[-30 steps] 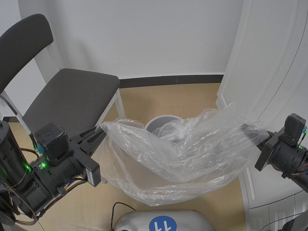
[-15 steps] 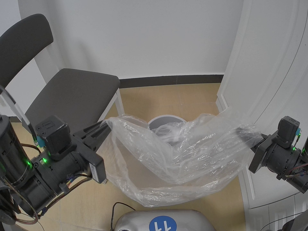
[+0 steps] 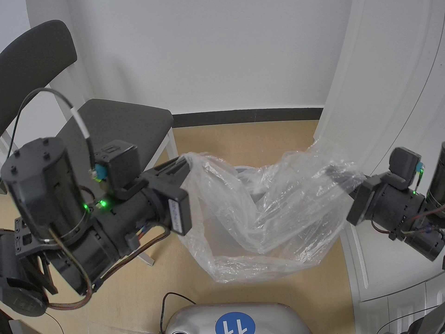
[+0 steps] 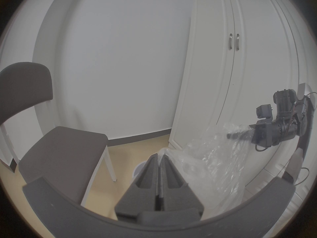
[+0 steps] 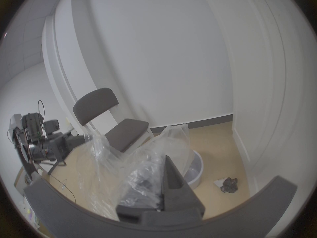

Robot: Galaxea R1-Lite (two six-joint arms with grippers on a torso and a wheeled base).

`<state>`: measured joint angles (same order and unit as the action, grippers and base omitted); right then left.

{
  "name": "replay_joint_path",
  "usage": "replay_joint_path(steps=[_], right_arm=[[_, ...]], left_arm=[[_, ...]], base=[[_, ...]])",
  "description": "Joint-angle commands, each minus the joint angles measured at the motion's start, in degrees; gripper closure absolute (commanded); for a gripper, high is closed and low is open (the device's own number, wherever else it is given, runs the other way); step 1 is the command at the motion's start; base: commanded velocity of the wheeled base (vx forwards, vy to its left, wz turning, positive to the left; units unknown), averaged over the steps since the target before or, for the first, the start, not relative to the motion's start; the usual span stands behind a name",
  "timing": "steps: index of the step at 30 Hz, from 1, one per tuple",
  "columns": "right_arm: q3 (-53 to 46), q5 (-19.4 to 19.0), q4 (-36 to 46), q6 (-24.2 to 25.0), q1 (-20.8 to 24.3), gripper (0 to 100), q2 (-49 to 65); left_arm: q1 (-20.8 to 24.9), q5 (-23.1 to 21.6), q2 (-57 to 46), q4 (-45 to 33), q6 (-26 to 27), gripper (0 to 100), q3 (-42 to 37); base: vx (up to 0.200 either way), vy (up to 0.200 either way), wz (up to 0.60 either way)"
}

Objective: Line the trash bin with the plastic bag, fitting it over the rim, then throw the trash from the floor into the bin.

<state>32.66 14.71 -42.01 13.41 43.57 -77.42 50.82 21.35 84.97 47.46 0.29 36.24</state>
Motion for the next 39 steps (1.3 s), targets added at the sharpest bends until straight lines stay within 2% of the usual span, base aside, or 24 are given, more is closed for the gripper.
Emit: replay_joint_path(steps=[1, 9, 12, 15, 19, 22, 29, 34, 39], right_arm=[[7.4, -3.6, -0.4, 1.3, -2.4, 100, -9.9], [10.5, -6.3, -0.5, 1.2, -4.0, 100, -15.1], [10.5, -8.6, -1.6, 2.9, -4.8, 100, -17.9], [10.5, -8.7, -7.6, 6.5, -5.2, 100, -21.5], [11.5, -9.0, -17.5, 7.3, -8.1, 100, -26.9], [12.3, -9.4, -20.7, 7.5, -9.9, 100, -30.0], [13.7, -10.0, -21.0, 7.8, -11.8, 100, -31.6], [15.1, -10.0, -21.4, 10.1, -11.8, 100, -33.1], [16.2, -10.0, -22.2, 10.3, -12.5, 100, -35.1]], left_arm=[[-1.0, -1.6, 9.1, 0.2, -1.0, 100, 7.8], [-0.5, -3.2, 18.9, 2.7, -1.3, 100, 14.3], [-0.4, -3.2, 25.2, 9.5, -1.5, 100, 15.7], [-1.2, -3.0, 29.6, 16.3, -1.9, 100, 16.0], [-3.1, -3.0, 33.2, 21.4, -2.1, 100, 15.8], [-4.7, -2.9, 35.3, 22.3, -2.2, 100, 16.8], [-8.2, -3.1, 37.5, 22.3, -2.9, 100, 21.1], [-9.1, -3.0, 39.5, 22.3, -5.1, 100, 24.4], [-9.2, -3.1, 42.6, 21.9, -7.7, 100, 26.9]], base=[[0.000, 0.000, 0.00], [0.000, 0.000, 0.00], [0.000, 0.000, 0.00], [0.000, 0.000, 0.00], [0.000, 0.000, 0.00], [0.000, 0.000, 0.00], [0.000, 0.000, 0.00], [0.000, 0.000, 0.00], [0.000, 0.000, 0.00]])
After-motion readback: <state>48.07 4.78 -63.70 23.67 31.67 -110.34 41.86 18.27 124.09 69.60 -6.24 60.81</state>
